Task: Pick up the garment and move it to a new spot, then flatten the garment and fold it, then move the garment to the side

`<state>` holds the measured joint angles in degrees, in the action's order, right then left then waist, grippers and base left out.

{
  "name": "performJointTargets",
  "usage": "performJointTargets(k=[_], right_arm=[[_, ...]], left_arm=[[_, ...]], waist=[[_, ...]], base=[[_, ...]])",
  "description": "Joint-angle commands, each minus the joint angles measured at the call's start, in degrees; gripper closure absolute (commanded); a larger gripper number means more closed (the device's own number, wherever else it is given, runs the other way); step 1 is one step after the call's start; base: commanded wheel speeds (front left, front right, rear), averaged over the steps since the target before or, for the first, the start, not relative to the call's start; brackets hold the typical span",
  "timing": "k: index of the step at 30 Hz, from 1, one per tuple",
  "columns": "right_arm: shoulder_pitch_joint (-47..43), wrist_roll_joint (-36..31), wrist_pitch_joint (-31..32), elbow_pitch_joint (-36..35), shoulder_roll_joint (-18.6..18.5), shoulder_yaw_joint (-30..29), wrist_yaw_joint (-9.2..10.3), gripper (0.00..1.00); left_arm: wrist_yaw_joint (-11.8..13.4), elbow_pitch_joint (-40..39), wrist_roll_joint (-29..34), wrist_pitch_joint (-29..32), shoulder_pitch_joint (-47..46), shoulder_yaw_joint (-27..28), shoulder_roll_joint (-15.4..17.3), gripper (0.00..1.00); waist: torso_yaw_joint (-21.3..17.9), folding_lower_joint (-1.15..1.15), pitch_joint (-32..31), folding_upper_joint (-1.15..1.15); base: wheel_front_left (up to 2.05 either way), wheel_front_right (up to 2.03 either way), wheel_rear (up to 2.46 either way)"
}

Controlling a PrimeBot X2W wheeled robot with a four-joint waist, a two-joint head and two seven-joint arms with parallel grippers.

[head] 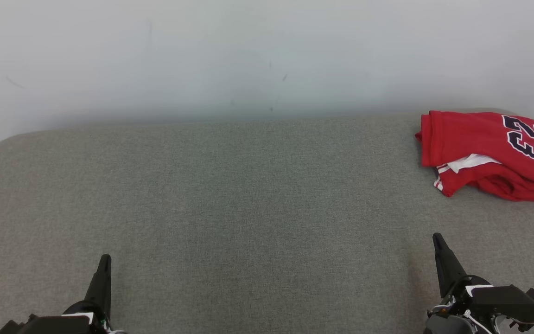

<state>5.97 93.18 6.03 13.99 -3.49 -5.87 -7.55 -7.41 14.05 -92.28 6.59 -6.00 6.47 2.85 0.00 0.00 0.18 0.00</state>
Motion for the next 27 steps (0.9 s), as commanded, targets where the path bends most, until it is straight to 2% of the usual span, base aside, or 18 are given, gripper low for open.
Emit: performJointTargets(k=[1,27], right_arm=[[0.43,-0.41,0.13,-0.03,0.18,-0.07,0.12,1.00],[0.46,-0.53,0.35,-0.01,0.32,-0.30,0.12,1.00]], left_arm=[[-0.24,0.07,-0.26,0.10,-0.58,0.18,0.05,1.00],[-0.24,0.06,-0.26,0.10,-0.58,0.19,0.05,1.00]], waist=[[0.00,0.00,0.00,0.00],[0.00,0.00,0.00,0.00]], base=[[0.00,0.00,0.00],[0.00,0.00,0.00]])
